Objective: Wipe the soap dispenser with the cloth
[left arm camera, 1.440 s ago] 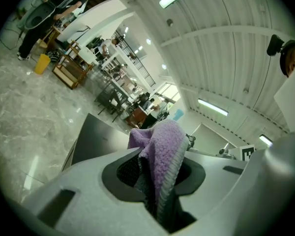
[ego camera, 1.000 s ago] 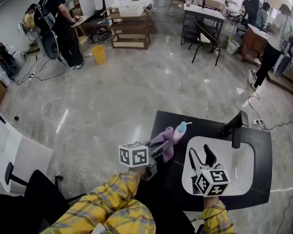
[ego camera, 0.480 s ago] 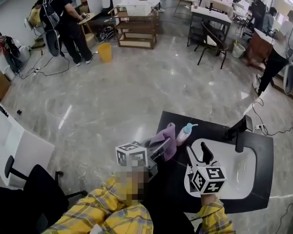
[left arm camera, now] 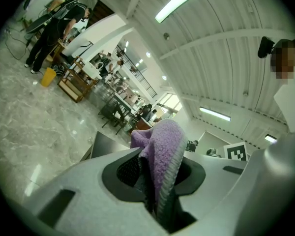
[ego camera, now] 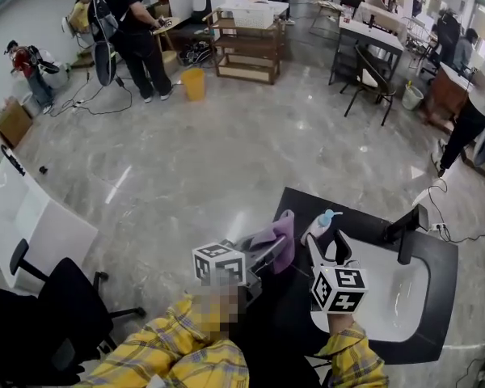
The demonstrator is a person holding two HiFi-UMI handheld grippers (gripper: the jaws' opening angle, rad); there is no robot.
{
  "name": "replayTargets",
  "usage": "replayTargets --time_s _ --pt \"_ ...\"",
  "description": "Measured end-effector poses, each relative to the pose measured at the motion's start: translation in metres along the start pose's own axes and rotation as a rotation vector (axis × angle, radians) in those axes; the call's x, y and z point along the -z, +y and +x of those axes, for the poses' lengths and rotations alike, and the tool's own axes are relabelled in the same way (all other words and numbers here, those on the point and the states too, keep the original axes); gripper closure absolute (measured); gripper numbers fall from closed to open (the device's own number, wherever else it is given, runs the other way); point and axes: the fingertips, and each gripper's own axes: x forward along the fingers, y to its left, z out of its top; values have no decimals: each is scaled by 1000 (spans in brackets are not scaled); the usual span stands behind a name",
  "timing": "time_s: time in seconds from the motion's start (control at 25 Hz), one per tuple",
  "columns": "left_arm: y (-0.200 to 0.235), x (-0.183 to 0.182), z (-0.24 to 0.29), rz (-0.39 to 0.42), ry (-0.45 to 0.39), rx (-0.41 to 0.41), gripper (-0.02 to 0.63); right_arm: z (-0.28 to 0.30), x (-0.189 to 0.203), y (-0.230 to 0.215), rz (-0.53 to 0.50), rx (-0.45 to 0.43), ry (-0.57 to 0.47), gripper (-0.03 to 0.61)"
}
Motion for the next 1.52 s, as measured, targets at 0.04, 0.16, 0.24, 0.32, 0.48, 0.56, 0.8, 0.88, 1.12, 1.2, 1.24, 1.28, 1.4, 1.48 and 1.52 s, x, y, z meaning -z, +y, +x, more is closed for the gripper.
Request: replayTargets --time_s 0.04,0.16,0.24,0.32,0.48,0.56,0.8,0.88,1.12,1.2,1.24,1.28,1.4,1.48,1.52 --pt "1 1 -2 0 -3 -6 526 4 0 1 -9 2 3 326" --pt "4 3 -9 -2 -13 -24 526 15 -1 1 -30 31 7 321" --pt "6 3 -14 -5 -20 -35 526 20 -2 -2 -47 69 6 319" --pt "8 3 -19 -7 -27 -46 526 24 -2 -5 -62 109 9 314" --pt "11 1 -28 -12 -42 -69 526 32 3 -7 -49 145 29 307" --pt "12 0 -31 -14 -46 -75 526 36 6 -6 -45 153 37 305" --pt "7 4 -26 -3 -30 -65 526 42 10 -12 -14 190 41 305" --pt "4 4 -23 6 -20 -60 526 42 10 -13 -11 195 41 306" --pt "-1 7 -15 33 3 -50 526 45 12 -14 -22 198 50 307" --pt "-2 7 -13 35 6 -44 526 46 12 -14 -21 205 52 307" --pt "-3 7 -12 36 8 -41 526 46 12 -14 -20 211 52 307" --pt "-4 8 -10 38 10 -39 526 46 12 -14 -19 217 52 307" --pt "-6 9 -9 41 15 -33 526 45 13 -16 -24 224 55 321" --pt "-7 9 -9 40 17 -32 526 44 12 -15 -31 221 59 325" --pt "-7 9 -10 40 19 -32 526 43 12 -14 -34 219 61 329"
